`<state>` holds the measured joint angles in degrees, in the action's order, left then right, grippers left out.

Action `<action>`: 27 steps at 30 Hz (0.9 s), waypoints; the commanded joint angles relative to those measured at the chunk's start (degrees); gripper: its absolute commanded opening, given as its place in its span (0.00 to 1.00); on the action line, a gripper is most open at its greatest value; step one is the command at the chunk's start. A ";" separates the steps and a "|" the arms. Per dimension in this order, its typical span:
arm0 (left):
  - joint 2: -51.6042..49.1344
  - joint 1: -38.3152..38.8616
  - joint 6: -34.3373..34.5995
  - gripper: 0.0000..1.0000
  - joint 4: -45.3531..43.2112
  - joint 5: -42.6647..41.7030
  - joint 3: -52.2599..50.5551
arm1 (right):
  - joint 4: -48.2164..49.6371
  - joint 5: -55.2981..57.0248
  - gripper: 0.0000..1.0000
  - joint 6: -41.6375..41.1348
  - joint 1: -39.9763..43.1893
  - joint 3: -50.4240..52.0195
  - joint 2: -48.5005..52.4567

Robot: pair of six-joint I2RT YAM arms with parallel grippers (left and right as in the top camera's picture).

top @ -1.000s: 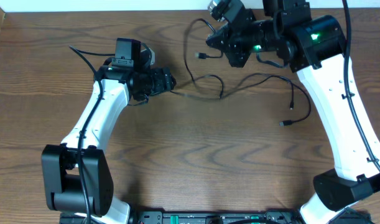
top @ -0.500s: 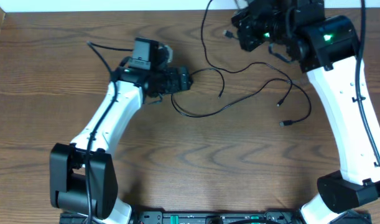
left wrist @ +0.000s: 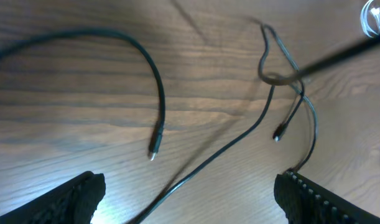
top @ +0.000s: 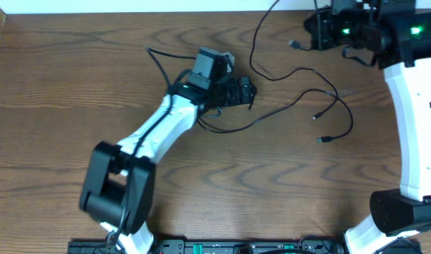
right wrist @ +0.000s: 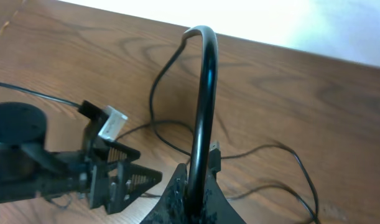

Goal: Untangle cables

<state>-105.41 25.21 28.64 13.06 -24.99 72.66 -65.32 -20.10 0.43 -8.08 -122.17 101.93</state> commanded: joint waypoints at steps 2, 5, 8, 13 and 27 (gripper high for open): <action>-4.20 2.45 4.98 0.92 -6.14 -0.07 0.15 | -0.76 -5.01 0.01 -0.35 3.61 -0.44 -1.31; -5.84 3.52 7.26 0.92 -12.85 -0.07 0.15 | -1.46 -6.80 0.01 -0.37 4.61 -0.44 -1.31; -6.16 4.17 8.76 0.92 -18.69 -0.04 0.15 | -2.89 -7.08 0.01 -0.28 5.11 -0.37 -1.20; -6.16 5.09 8.76 0.92 -26.82 3.61 0.15 | -4.52 -7.13 0.01 0.96 5.14 -0.37 -1.09; -5.22 3.34 4.15 0.07 -26.45 16.44 0.15 | -5.18 -6.36 0.01 1.64 5.97 -0.37 -1.09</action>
<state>-111.18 30.46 36.07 -13.45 -11.05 72.49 -70.13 -26.17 0.86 -3.03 -122.17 101.93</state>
